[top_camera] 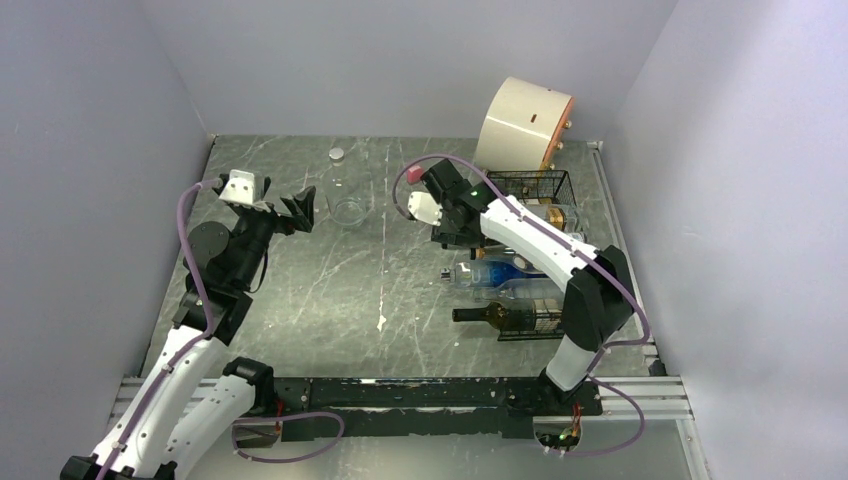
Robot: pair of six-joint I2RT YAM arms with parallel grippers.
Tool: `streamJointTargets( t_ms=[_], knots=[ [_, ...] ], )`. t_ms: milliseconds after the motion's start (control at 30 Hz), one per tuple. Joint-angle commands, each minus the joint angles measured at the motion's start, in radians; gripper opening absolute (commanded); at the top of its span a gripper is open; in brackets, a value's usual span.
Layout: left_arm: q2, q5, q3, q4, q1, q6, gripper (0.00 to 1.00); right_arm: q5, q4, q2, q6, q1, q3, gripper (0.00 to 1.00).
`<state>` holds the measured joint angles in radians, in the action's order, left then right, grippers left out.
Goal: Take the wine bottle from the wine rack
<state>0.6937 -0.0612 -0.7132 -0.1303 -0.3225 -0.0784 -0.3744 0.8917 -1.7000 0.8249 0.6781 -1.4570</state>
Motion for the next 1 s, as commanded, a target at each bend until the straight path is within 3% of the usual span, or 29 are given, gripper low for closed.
streamJointTargets(
  t_ms=[0,400,567,700,967],
  knots=[
    [-0.005,-0.013,-0.009,-0.036,-0.006,-0.009,0.93,-0.020,-0.065,-0.014,0.037,-0.012,0.018,0.69],
    [-0.005,-0.002,-0.020,-0.031,-0.003,-0.015,0.93,-0.031,-0.190,0.020,0.086,-0.016,0.126,0.67],
    [-0.025,-0.015,-0.012,-0.035,0.004,-0.020,0.93,-0.023,-0.210,0.019,0.073,-0.019,0.119,0.58],
    [-0.027,-0.008,-0.026,-0.012,0.005,-0.018,0.93,-0.059,-0.204,0.000,0.056,-0.019,0.092,0.37],
    [-0.026,-0.034,-0.021,-0.024,0.007,-0.027,0.93,-0.107,-0.229,0.079,0.014,0.022,0.013,0.12]
  ],
)
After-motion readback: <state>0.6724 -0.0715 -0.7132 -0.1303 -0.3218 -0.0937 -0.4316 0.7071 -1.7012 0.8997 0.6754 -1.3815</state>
